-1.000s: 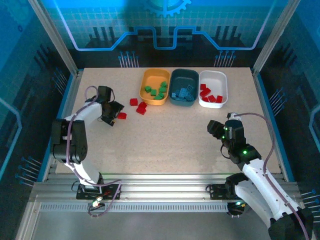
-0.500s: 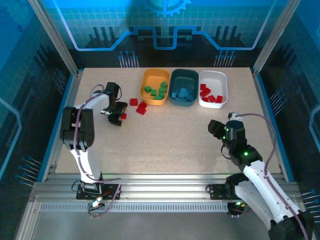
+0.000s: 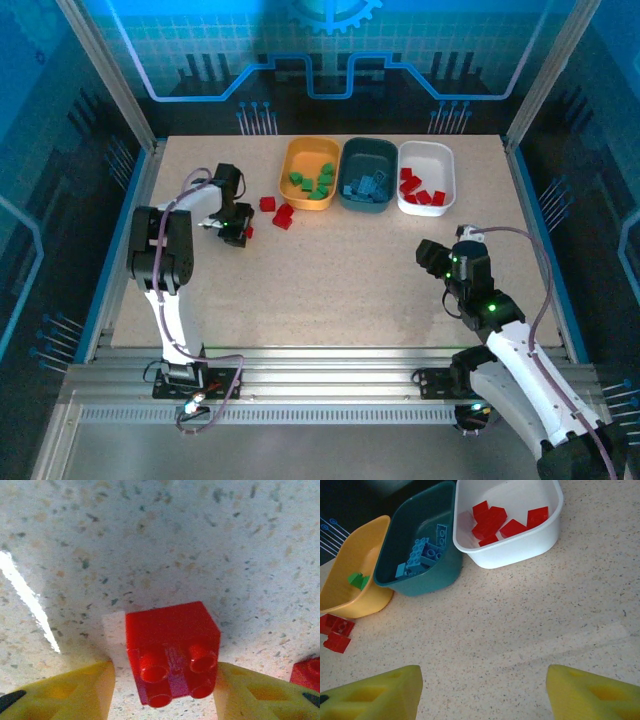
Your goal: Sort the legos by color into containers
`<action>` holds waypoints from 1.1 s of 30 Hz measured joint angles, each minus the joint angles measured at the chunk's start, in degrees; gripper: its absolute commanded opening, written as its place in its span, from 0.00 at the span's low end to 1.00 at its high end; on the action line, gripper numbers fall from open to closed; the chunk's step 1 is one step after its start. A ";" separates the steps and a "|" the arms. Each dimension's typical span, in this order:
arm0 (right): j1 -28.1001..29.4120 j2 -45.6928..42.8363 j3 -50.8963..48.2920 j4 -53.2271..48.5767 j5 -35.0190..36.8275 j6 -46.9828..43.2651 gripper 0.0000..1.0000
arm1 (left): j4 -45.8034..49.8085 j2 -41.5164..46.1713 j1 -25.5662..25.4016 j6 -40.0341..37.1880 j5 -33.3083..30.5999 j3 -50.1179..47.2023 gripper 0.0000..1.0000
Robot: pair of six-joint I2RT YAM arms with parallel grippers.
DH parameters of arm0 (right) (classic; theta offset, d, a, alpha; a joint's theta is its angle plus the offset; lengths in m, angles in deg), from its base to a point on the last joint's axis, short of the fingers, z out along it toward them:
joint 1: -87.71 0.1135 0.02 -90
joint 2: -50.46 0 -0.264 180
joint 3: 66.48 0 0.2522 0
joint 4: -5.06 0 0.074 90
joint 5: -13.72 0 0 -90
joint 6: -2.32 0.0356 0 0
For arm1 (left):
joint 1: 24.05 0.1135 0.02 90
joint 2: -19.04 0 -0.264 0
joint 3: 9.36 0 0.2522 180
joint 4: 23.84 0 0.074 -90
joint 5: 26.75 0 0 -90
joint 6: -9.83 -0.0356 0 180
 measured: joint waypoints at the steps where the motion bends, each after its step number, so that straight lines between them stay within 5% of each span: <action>1: 0.02 0.00 0.00 0.00 0.00 0.00 0.68 | 0.24 0.00 0.11 -0.17 0.02 0.00 0.42; 7: 0.02 0.00 0.00 0.00 0.00 -0.02 0.68 | -2.86 1.95 1.09 -1.75 2.05 -3.19 0.30; 18: 0.02 0.00 0.00 0.00 0.00 0.00 0.68 | -9.16 5.49 0.20 -7.17 2.45 -5.92 0.25; 25: 0.07 0.00 0.00 0.00 0.61 0.00 0.67 | -7.89 6.91 -13.64 -16.55 1.25 5.73 0.27; 33: 0.09 -2.47 -0.28 -0.87 4.20 0.00 0.67 | -16.28 -14.38 -28.83 -27.19 13.75 37.90 0.26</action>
